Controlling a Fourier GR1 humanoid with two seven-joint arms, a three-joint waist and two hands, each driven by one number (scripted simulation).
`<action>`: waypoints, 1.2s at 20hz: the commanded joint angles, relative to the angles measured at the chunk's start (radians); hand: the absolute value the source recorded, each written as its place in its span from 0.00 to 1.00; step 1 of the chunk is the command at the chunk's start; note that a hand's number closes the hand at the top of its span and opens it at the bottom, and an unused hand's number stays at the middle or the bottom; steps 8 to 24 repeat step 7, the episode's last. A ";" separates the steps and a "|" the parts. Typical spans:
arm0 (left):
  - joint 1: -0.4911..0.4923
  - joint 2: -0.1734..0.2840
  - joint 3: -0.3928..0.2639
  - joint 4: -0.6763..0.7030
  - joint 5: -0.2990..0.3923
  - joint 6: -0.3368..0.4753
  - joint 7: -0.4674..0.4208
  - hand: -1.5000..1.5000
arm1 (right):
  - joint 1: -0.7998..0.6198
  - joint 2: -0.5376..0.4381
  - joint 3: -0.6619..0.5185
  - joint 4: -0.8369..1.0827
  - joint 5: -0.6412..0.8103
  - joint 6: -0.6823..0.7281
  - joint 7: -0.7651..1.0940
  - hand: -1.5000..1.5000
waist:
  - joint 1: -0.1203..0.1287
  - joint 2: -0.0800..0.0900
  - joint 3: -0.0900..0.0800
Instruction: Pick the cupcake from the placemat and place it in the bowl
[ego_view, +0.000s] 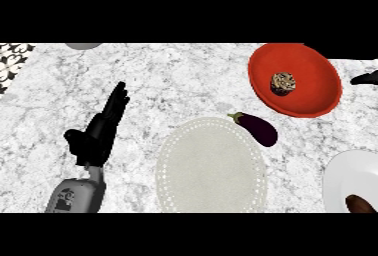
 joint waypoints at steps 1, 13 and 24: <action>0.009 0.003 0.010 -0.002 0.020 -0.015 -0.011 0.50 | 0.023 -0.051 -0.010 -0.004 -0.018 0.209 -0.100 0.00 | 0.003 0.000 0.000; -0.006 0.005 0.015 0.008 0.007 -0.004 -0.014 0.50 | 0.102 -0.063 0.014 -0.061 -0.013 0.237 -0.156 0.00 | -0.004 0.000 0.002; -0.006 0.005 0.015 0.008 0.007 -0.004 -0.014 0.50 | 0.102 -0.063 0.014 -0.061 -0.013 0.237 -0.156 0.00 | -0.004 0.000 0.002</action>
